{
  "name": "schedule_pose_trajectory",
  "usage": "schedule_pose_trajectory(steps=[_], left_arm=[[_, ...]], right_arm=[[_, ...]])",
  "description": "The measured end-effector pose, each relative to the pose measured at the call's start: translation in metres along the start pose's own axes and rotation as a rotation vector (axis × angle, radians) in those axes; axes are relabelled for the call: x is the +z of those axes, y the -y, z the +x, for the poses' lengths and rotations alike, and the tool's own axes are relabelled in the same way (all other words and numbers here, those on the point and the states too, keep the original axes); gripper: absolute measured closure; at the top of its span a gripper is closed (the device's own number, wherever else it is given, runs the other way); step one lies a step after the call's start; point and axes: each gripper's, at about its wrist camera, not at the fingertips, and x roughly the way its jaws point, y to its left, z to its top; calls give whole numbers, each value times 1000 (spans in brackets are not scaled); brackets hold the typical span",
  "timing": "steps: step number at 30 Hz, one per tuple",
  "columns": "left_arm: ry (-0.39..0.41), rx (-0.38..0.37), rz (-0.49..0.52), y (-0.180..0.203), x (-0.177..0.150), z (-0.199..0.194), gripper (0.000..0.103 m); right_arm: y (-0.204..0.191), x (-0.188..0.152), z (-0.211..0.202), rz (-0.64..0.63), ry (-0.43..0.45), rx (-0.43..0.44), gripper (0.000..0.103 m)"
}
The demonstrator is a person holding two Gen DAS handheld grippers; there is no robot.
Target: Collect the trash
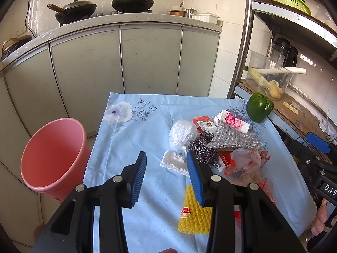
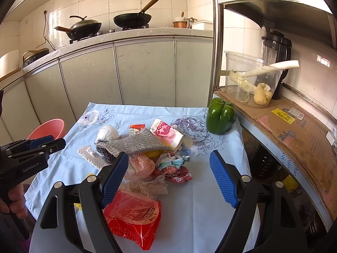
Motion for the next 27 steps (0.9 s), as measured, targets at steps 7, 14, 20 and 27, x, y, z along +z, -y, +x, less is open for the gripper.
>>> schedule_pose_trajectory(steps=[7, 14, 20, 27], left_arm=[[0, 1, 0, 0, 1, 0, 64], [6, 4, -3, -1, 2, -4, 64], [9, 4, -1, 0, 3, -5, 64], [13, 4, 0, 0, 3, -7, 64]], right_arm=[[1, 2, -3, 0, 15, -5, 23], [2, 2, -3, 2, 19, -8, 23], [4, 3, -5, 3, 26, -11, 23], [4, 3, -5, 2, 29, -10, 23]])
